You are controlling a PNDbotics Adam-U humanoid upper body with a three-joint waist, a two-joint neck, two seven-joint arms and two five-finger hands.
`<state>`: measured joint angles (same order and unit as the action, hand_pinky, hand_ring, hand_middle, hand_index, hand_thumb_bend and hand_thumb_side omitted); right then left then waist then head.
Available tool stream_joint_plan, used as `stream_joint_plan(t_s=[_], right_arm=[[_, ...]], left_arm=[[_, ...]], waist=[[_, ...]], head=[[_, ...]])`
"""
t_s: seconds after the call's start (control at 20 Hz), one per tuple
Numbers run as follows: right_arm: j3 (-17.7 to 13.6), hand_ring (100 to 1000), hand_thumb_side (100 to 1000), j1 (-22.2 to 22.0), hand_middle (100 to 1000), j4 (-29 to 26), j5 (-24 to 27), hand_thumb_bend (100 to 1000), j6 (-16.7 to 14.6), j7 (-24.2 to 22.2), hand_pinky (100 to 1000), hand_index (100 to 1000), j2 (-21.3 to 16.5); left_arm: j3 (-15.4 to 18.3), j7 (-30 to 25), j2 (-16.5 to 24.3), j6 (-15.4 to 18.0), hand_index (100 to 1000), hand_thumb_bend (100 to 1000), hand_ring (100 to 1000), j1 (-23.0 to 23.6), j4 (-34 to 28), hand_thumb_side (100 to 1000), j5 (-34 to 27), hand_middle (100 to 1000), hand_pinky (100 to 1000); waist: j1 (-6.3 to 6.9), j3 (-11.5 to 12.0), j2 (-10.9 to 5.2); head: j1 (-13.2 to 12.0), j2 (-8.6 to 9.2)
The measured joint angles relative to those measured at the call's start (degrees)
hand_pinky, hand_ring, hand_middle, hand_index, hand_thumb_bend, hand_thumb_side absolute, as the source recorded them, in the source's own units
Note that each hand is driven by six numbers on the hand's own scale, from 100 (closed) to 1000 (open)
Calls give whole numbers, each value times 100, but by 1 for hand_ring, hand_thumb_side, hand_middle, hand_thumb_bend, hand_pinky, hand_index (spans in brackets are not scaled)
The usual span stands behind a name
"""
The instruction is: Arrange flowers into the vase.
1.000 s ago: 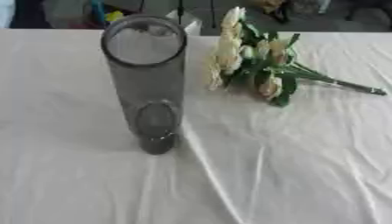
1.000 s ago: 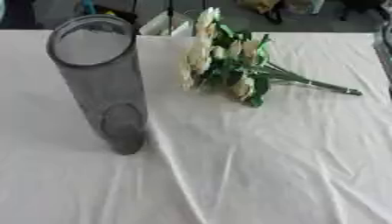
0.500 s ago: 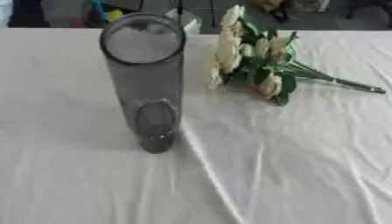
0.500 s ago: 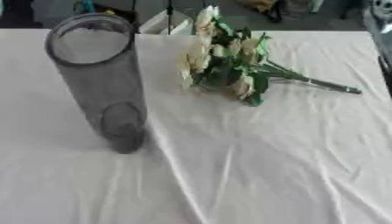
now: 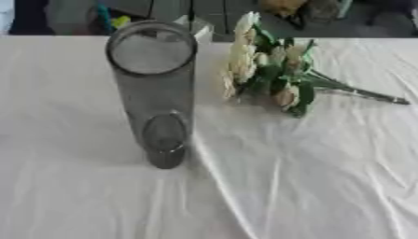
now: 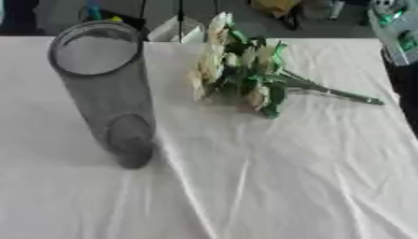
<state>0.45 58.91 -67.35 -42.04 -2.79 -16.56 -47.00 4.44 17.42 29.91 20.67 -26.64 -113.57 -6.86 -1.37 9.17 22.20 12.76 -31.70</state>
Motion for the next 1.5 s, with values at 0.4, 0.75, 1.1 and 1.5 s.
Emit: stream_joint_plan(t_s=[0.4, 0.75, 1.1, 1.5], right_arm=[[101, 928, 1000, 145, 860, 598, -400, 175, -186, -136, 809, 944, 161], [211, 927, 1000, 138, 870, 803, -591, 184, -310, -392, 804, 944, 221], [188, 920, 1000, 44, 865, 976, -700, 201, -261, -579, 801, 955, 237], [39, 925, 939, -319, 889, 1032, -550, 407, -196, -716, 816, 971, 103]], left_arm=[[-31, -26, 0, 0, 987, 100, 910, -18, 0, 1000, -27, 937, 774], [-34, -46, 0, -6, 986, 100, 910, -36, 0, 1000, -41, 935, 773], [-34, -53, 0, -12, 984, 100, 910, -47, 0, 1000, -42, 934, 773], [-34, -52, 0, -13, 984, 100, 910, -47, 0, 1000, -42, 933, 772]], waist=[[0, 27, 0], [0, 32, 0], [0, 28, 0], [0, -5, 1]], head=[[60, 23], [93, 54], [91, 55], [47, 56]])
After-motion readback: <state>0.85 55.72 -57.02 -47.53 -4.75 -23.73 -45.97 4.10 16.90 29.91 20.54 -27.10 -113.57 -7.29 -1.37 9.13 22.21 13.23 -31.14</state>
